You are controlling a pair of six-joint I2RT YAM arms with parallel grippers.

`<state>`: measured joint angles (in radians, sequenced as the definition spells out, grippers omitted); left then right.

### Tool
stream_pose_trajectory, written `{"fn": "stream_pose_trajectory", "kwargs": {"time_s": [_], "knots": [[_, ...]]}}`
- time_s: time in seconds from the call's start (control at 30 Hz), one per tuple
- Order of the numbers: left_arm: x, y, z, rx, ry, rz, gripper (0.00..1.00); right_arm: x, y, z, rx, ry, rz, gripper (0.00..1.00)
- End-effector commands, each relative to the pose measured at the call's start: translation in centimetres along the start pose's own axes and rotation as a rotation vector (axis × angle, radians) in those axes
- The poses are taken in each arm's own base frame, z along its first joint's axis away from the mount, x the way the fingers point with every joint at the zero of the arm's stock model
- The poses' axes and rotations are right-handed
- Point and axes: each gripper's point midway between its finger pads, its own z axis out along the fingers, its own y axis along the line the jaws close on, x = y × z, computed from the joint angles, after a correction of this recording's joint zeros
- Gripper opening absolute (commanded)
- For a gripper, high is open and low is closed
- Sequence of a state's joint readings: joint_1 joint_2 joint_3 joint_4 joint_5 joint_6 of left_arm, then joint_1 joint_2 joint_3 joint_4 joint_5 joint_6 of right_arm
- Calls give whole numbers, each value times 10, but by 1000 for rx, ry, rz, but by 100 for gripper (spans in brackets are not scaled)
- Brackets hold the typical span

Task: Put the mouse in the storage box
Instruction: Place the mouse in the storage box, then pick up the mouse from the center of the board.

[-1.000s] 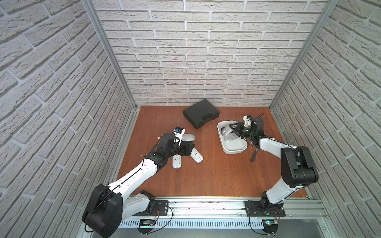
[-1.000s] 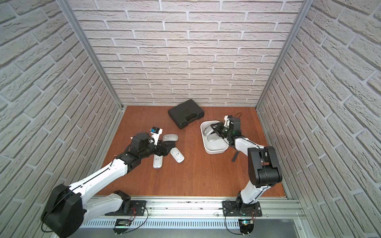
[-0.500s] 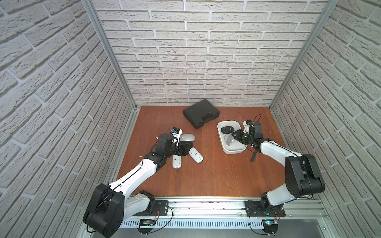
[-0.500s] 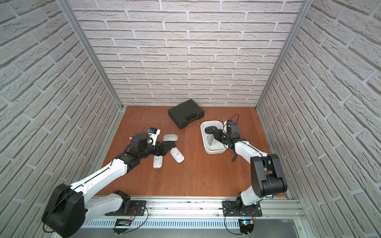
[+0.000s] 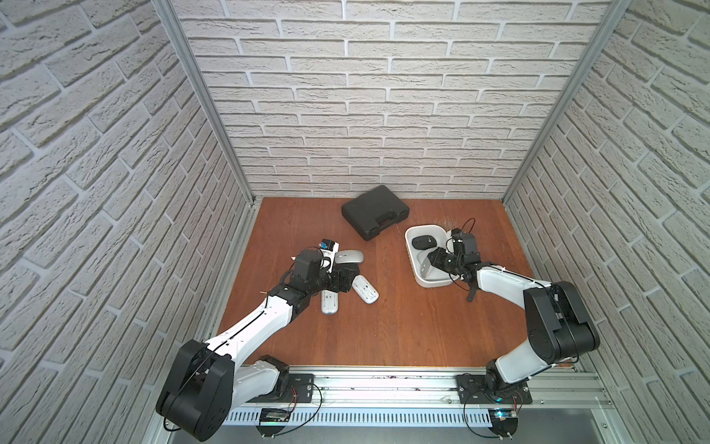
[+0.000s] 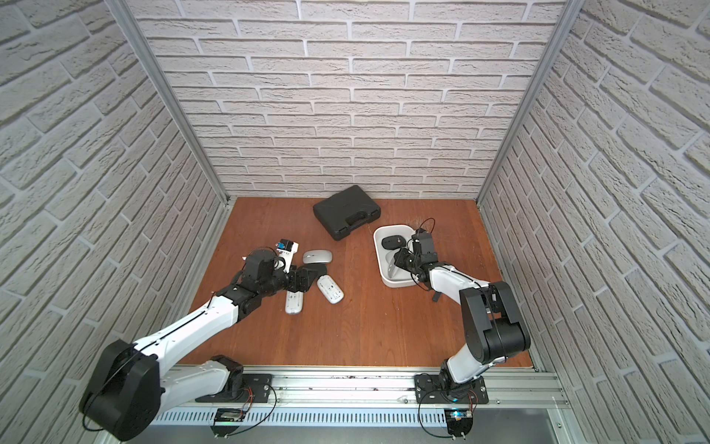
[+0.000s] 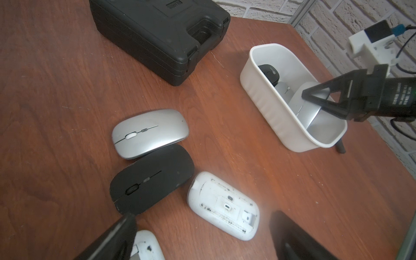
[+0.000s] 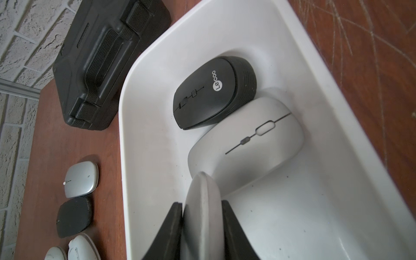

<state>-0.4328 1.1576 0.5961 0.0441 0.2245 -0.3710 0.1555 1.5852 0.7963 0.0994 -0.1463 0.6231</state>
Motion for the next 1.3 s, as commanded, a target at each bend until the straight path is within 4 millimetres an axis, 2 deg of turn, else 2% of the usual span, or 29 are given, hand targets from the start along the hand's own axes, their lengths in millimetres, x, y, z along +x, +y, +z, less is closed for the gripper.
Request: {"fn": "stream_pose_trajectory", "kwargs": {"time_s": [0.0,0.07,0.23,0.37,0.57,0.7,0.87,1.0,1.17,1.27], "knots": [[-2,2,0,-4,-16,-2,97,-2,-8,2,40,-42,-33,17],[-3,3,0,-9,-16,-3,97,-3,-10,0,51,-51,-36,21],[-2,6,-2,-22,-17,-8,98,-7,-16,-10,97,-68,-41,42],[-2,7,-5,-31,-20,-9,98,-13,-24,-23,158,-94,-46,51],[-1,10,-9,-50,-19,-11,98,-22,-26,-41,187,-152,-38,58],[5,23,-12,-123,14,-48,98,-31,-22,-55,193,-181,-56,59],[31,42,-17,-237,120,-168,98,-39,-3,-68,120,-209,-85,63],[55,47,-19,-272,201,-223,98,-39,6,-73,116,-218,-114,71],[79,47,-14,-330,296,-212,98,-35,14,-70,101,-211,-142,73],[94,54,-13,-393,367,-222,95,-34,15,-68,92,-199,-139,73]]}}
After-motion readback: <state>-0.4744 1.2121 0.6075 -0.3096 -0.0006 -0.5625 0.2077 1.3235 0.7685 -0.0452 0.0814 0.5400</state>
